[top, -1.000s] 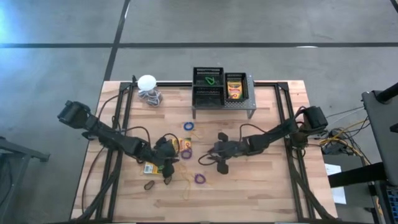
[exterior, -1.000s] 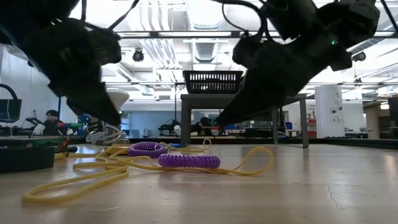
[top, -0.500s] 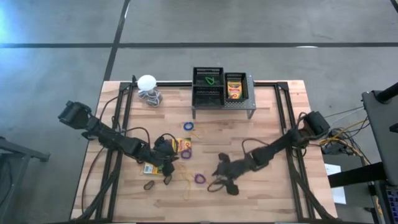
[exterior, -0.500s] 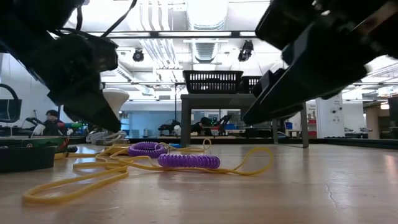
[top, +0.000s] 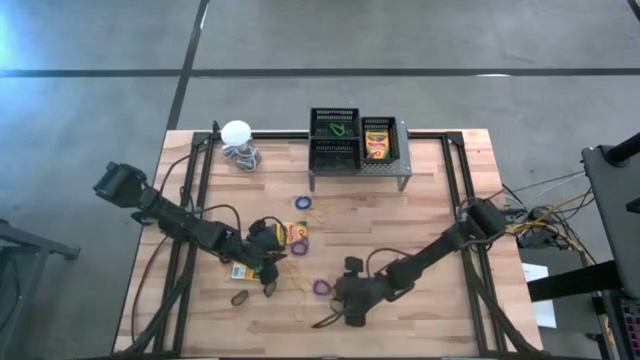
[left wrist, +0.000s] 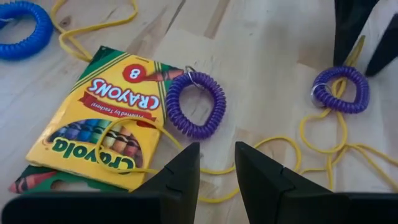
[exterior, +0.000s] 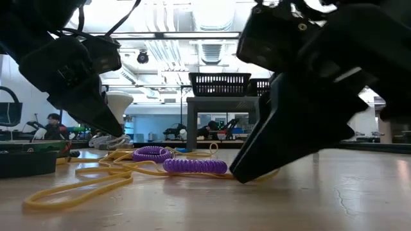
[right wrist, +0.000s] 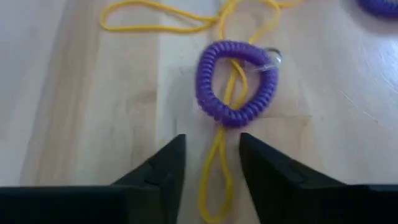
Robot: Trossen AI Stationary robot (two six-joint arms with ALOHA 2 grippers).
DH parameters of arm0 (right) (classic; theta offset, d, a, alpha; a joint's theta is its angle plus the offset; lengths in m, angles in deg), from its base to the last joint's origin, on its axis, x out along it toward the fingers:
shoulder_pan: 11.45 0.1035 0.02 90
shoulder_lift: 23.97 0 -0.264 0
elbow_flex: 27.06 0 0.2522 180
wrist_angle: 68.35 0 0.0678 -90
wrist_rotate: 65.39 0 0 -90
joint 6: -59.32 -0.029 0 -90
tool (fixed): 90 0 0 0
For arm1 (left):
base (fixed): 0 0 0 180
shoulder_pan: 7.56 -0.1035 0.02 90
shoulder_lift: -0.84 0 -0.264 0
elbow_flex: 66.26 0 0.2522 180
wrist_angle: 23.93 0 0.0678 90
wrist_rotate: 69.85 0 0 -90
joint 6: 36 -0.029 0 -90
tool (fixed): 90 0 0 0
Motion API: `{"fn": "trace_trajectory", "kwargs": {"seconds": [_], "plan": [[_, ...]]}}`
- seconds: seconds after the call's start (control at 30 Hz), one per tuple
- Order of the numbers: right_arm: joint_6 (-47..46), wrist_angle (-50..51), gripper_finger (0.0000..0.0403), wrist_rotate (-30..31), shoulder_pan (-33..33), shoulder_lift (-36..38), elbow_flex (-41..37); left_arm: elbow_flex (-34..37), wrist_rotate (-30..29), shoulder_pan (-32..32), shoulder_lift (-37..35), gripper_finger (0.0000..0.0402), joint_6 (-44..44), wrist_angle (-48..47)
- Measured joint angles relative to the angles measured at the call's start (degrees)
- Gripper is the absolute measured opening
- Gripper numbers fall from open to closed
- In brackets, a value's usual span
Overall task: Pick & Place Office Desk Supplies
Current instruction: Put the yellow rubber band into the bottom left black bin
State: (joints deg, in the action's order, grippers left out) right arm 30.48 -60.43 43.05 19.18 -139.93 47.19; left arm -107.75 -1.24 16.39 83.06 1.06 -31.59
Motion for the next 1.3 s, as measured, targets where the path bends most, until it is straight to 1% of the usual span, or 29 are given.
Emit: {"fn": "trace_trajectory", "kwargs": {"seconds": [0.2, 0.3, 0.43, 0.53, 0.67, 0.77, 0.87, 1.0, 1.07, 1.2, 1.3], "plan": [[-4.37, 19.86, 0.0024, -0.90, 0.59, 3.54, 3.96, 0.00, 0.00, -0.04, 0.00, 0.0106, -1.31, 0.44], [-5.46, 28.18, 0.0013, -0.93, 0.72, 6.82, 5.62, 0.00, 0.01, -0.04, -0.76, 0.0106, -1.33, 0.36], [-2.95, 29.06, 0.0009, -0.53, 0.57, 14.27, 7.91, 0.00, -0.22, -0.04, -3.03, 0.0106, -4.22, 0.46], [-3.01, 28.84, 0.0008, -0.53, -0.12, 18.18, 8.59, 0.00, -1.45, -0.04, -4.78, 0.0106, -6.18, 0.37], [-3.76, 27.25, 0.0011, -1.16, -0.74, 19.24, 6.96, 0.00, -2.66, -0.04, -5.66, 0.0106, -7.08, 0.66], [-4.50, 22.60, 0.0030, -4.80, -0.97, 17.38, 4.54, 0.00, -2.67, 0.01, -5.66, 0.0106, -6.58, 0.57], [-5.44, 14.63, 0.0066, -6.56, -1.12, 14.40, 1.96, 0.00, -2.68, 0.24, -5.64, 0.0106, -5.55, 0.43], [-4.15, 8.99, 0.0116, -5.91, -1.34, 9.18, 0.39, 0.02, -2.87, 0.26, -5.64, 0.0106, -5.38, 0.54], [-3.90, 8.72, 0.0133, -4.89, -1.51, 6.88, 0.37, 0.04, -2.88, 0.28, -5.64, 0.0106, -5.38, 0.98], [-2.72, 8.18, 0.0146, -4.81, -1.60, 2.30, 1.99, 0.04, -2.88, 0.28, -5.62, 0.0106, -5.39, 1.06], [-2.01, 7.24, 0.0131, -5.24, -1.52, 0.66, 3.33, 0.04, -2.90, 0.26, -5.62, 0.0106, -5.57, 1.34]]}}
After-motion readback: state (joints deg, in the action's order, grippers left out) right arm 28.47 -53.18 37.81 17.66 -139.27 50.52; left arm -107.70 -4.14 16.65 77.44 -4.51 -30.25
